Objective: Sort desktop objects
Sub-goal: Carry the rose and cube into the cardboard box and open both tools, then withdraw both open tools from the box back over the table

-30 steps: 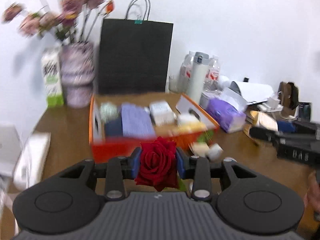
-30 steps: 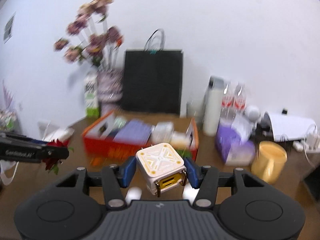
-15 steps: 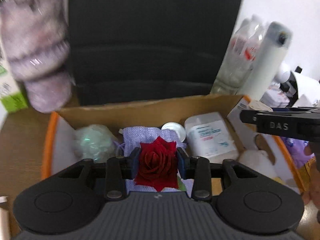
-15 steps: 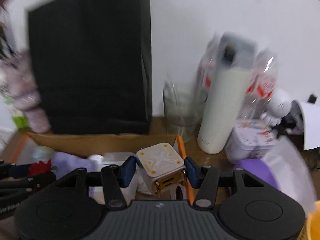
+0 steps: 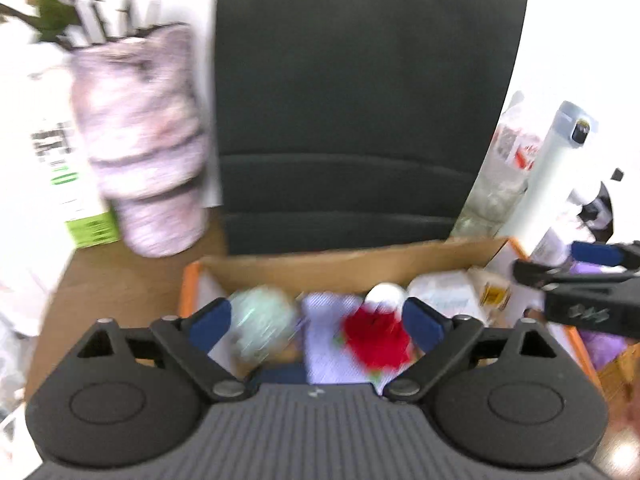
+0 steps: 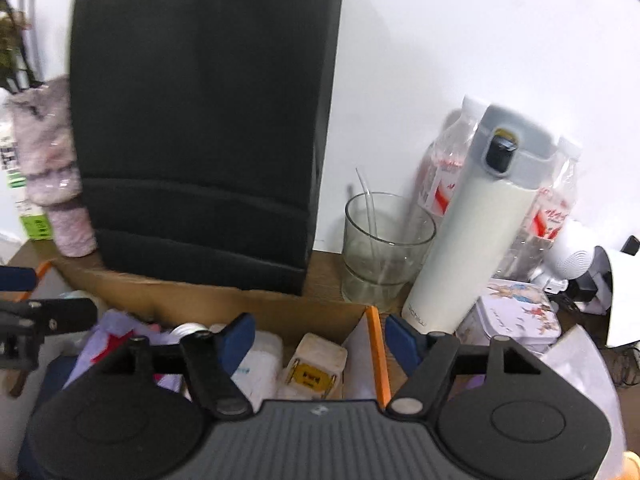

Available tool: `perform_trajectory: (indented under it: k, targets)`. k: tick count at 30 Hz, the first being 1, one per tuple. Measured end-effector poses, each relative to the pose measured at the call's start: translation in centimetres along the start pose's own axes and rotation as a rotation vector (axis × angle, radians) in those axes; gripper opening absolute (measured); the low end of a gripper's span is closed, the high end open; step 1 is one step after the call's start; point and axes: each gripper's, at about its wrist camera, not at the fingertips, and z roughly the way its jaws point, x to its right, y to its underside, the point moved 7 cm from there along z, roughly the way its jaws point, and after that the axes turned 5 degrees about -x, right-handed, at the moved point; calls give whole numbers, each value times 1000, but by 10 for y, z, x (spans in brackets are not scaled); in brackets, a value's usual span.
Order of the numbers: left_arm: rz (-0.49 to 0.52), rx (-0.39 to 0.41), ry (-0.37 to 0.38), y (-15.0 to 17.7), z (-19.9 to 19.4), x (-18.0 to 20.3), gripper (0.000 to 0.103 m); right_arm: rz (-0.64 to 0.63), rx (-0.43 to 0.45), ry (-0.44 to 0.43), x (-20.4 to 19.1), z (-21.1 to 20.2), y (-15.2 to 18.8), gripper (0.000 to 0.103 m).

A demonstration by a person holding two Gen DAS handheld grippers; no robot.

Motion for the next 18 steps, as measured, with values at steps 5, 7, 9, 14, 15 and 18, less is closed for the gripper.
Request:
perform_trajectory:
  k: [5, 7, 9, 14, 15, 18]
  targets:
    - [26, 37, -34, 61, -51, 1, 103, -11, 14, -84, -4, -42, 45, 83]
    - [20, 47, -72, 91, -70, 2, 103, -5, 18, -107, -5, -58, 74, 83]
    - [-3, 66, -41, 125, -89, 8, 103, 11, 23, -117, -7, -77, 102, 83]
    - [-23, 50, 38, 208, -110, 28, 103, 29, 50, -152, -20, -124, 173, 84]
    - [-16, 42, 32, 223, -112, 31, 103, 27, 42, -148, -23, -131, 187, 84]
    - [-12, 69, 13, 258, -126, 36, 103, -6, 29, -116, -34, -148, 230, 84]
